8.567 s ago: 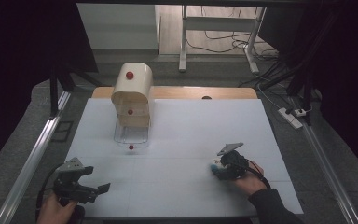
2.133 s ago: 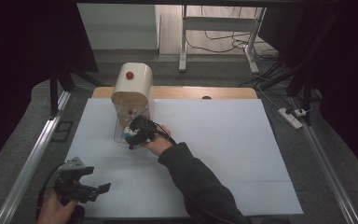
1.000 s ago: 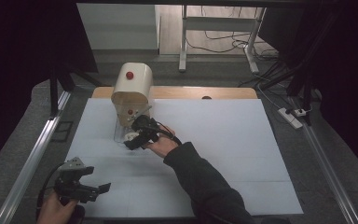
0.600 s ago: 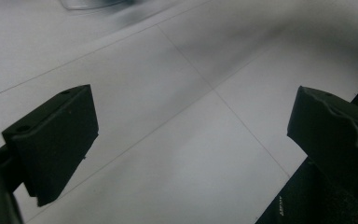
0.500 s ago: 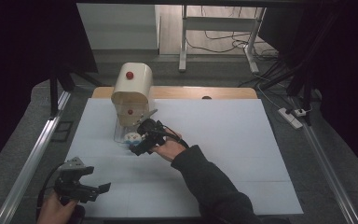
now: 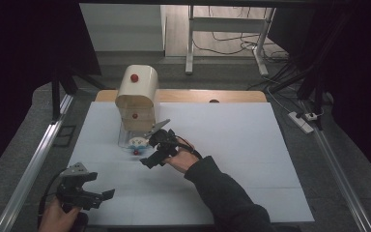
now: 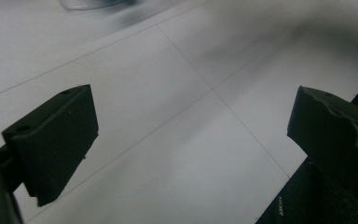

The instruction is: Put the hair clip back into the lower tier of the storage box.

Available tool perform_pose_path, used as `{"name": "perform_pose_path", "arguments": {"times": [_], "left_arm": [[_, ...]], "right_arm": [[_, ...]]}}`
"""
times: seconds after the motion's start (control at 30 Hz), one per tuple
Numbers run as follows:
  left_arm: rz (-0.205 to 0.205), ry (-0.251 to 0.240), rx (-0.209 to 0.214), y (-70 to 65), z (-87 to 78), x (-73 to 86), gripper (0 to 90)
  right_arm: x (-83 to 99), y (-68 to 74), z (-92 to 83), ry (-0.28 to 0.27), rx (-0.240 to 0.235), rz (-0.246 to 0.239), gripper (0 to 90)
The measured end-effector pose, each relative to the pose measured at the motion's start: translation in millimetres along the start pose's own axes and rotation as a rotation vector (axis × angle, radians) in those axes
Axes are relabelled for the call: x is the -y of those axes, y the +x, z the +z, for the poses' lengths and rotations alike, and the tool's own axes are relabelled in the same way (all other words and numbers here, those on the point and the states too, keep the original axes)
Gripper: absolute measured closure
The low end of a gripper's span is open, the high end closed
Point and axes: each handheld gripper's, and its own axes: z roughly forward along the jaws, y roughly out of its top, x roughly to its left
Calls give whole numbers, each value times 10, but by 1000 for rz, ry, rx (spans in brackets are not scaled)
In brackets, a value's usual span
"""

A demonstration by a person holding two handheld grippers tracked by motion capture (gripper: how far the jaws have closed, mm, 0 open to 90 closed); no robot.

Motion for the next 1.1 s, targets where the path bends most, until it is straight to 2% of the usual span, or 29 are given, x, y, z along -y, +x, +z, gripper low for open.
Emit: {"name": "perform_pose_path", "arguments": {"times": [0.23, 0.4, 0.57, 1.1], "left_arm": [[-1, 0, 1, 1, 2, -2, 17], [-4, -1, 2, 3, 2, -2, 17], [-3, 0, 2, 2, 2, -2, 17], [-2, 1, 2, 1, 3, -4, 17]], "right_arm": [[121, -6, -86, -10, 11, -1, 0], [188, -21, -141, -28, -1, 27, 0], [252, -16, -200, -18, 6, 23, 0], [486, -9, -388, -18, 8, 57, 0]]}}
